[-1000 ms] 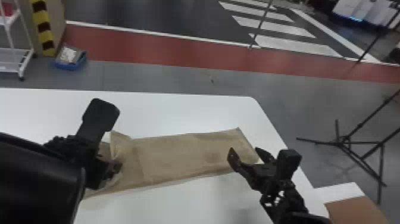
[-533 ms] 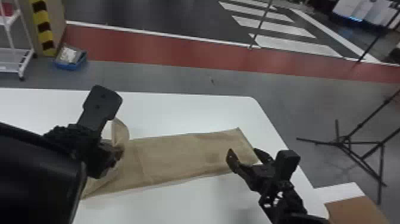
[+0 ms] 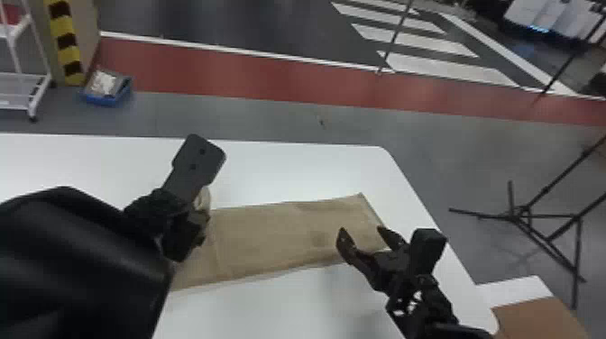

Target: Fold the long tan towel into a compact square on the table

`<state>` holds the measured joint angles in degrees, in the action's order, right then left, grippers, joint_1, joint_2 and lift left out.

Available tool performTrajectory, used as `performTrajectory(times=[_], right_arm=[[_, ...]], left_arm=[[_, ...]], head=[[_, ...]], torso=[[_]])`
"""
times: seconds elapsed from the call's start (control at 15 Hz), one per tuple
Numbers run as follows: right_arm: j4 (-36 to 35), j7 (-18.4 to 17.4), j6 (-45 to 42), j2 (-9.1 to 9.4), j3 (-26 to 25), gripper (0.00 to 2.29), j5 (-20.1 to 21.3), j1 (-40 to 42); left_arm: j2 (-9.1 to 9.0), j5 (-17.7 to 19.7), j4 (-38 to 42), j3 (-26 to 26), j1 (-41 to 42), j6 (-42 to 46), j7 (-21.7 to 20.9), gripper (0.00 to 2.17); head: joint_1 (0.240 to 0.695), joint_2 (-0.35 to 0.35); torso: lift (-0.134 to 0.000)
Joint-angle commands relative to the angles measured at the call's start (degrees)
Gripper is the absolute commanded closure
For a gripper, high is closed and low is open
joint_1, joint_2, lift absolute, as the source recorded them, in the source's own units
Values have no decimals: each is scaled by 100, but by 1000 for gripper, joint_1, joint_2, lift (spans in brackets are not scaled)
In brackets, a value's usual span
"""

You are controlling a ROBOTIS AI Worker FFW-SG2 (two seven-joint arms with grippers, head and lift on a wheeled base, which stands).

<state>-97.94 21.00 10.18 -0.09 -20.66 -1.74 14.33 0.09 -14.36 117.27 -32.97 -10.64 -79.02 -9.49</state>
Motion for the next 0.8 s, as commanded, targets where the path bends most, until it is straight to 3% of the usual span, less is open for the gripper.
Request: performTrajectory(times=[0.0,0.2,0.27,0.4,0.73], right_arm=[[56,0,-37,14,0,70,-20,-9],[82,0,-37,14,0,70,-20,-26],[74,0,-55,14,18,70,-28,-26],[74,0,-55,14,18,70,-46,-26],[56,0,-72,14,36,70,-55,-26]], left_arm=[[-24,3,-2,-289,1,-22,8,2145],[-24,-32,-160,-640,18,14,96,2125],[-24,-102,-230,-719,18,101,114,1811],[-24,-111,-274,-842,18,119,61,53],[-24,-138,-371,-1080,27,119,-9,36]], head=[[695,-350],[695,-350],[695,-350],[695,-350],[695,-350]], torso=[[-113],[-113],[-113],[-113],[-113]])
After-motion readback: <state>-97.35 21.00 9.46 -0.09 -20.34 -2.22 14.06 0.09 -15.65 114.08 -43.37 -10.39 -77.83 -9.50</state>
